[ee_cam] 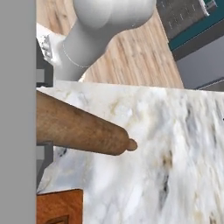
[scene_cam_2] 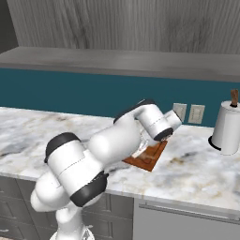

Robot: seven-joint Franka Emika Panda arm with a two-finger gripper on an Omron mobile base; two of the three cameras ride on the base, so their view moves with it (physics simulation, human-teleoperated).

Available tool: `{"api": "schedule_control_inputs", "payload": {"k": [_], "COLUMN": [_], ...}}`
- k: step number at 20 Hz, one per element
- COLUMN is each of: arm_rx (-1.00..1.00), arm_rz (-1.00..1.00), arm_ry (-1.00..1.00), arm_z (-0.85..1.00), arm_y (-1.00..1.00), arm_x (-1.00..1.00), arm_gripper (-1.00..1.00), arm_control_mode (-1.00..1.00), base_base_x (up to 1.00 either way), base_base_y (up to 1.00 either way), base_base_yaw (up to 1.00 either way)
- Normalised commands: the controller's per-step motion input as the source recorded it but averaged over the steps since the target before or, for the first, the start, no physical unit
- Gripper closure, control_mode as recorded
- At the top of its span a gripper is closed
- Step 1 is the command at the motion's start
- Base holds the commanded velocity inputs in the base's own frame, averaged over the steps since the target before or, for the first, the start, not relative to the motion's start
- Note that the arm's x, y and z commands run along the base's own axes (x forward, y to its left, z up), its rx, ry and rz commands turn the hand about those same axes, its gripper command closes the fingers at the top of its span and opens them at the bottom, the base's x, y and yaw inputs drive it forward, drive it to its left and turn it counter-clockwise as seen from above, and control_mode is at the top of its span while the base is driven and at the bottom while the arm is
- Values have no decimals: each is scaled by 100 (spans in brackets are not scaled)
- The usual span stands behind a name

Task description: Open the cabinet, retrieve the rolling pin, and place it next to the meat on the cutting board to prepare for tenderizing.

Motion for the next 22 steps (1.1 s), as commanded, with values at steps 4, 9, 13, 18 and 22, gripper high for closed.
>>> {"api": "schedule_control_inputs", "payload": {"k": [4, 9, 13, 18, 22], "arm_rx": [3, 5, 4, 6, 7], "arm_rz": [11, 9, 4, 2, 1], "arm_ry": [0, -1, -5, -3, 0], "arm_z": [-33, -30, -33, -30, -22], "arm_y": [-19, -21, -19, -17, -14], "arm_x": [42, 48, 47, 46, 48], "arm_gripper": [100, 100, 100, 100, 100], "arm_control_mode": [-100, -100, -100, -100, -100], "base_base_x": [0, 0, 0, 0, 0], "base_base_y": [0, 0, 0, 0, 0], "base_base_yaw": [0, 0, 0, 0, 0]}}
